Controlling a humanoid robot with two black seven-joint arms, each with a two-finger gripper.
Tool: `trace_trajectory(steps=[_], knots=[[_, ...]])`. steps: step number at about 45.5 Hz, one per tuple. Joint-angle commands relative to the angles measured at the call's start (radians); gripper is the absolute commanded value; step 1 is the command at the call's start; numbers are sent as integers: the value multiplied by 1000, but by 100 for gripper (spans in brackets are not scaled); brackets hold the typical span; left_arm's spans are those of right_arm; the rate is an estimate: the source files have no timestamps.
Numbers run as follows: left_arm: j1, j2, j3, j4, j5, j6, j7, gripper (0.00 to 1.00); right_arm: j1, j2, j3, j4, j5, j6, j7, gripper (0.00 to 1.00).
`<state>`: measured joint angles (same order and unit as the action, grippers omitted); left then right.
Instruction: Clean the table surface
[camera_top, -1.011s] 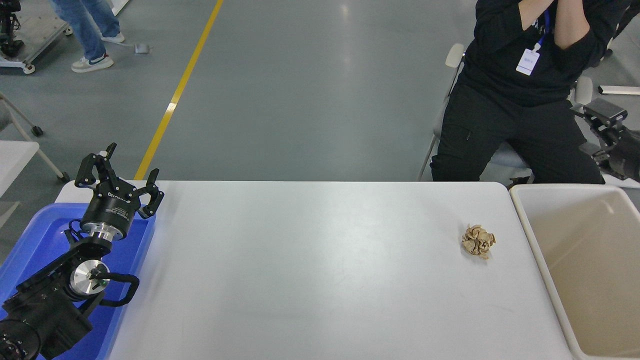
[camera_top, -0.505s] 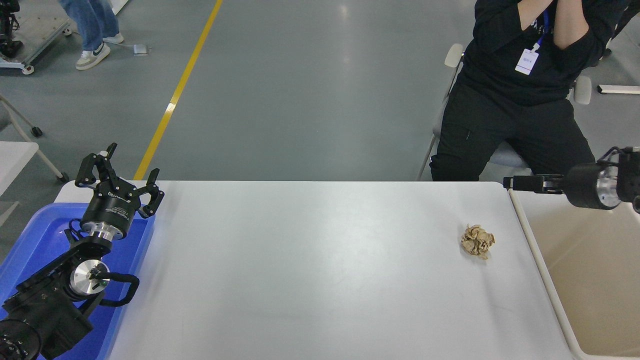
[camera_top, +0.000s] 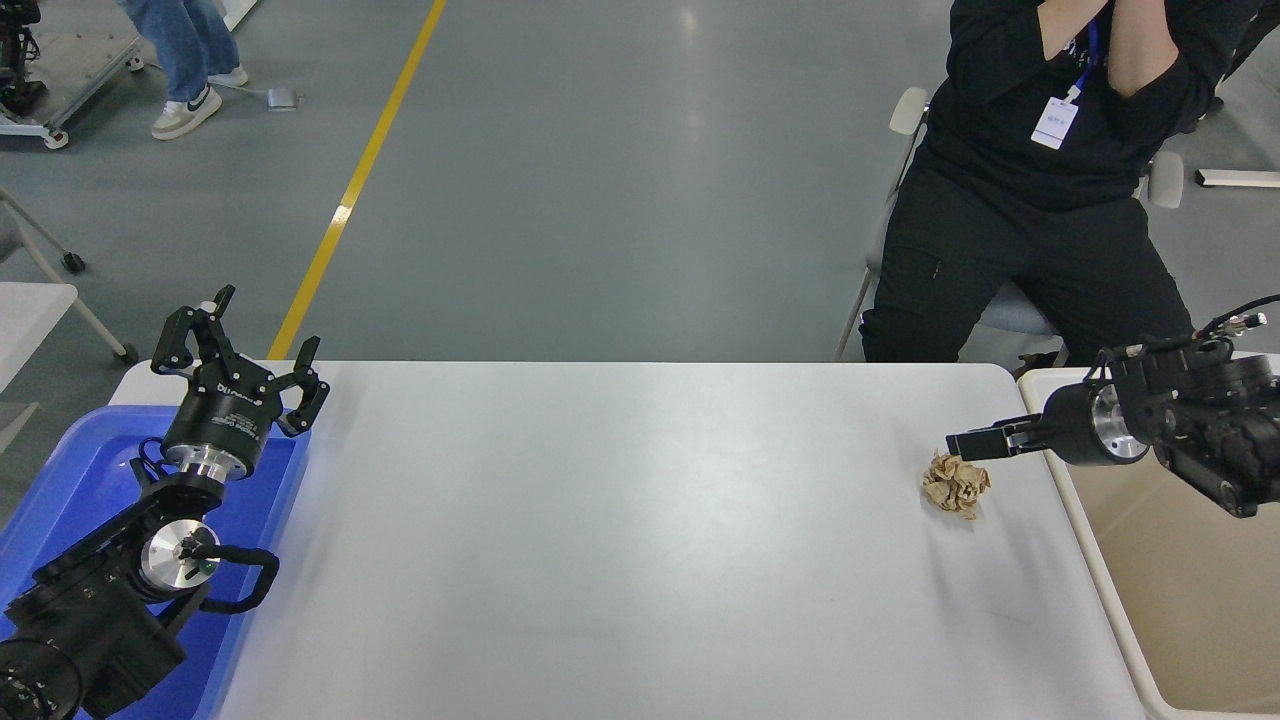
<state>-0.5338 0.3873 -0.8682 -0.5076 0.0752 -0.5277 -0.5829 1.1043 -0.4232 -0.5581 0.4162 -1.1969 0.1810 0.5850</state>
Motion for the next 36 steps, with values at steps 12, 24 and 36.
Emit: trace_trajectory(steps=[12, 24, 36], knots=[[0, -1, 0, 0, 0, 0, 0, 100, -61, 93, -8, -73, 4, -54, -1, 99], [0, -1, 0, 0, 0, 0, 0, 100, -106, 152, 1, -192, 5, -77, -4, 99], [0, 1, 0, 0, 0, 0, 0, 100, -132, 164, 0, -244, 5, -90, -4, 99]])
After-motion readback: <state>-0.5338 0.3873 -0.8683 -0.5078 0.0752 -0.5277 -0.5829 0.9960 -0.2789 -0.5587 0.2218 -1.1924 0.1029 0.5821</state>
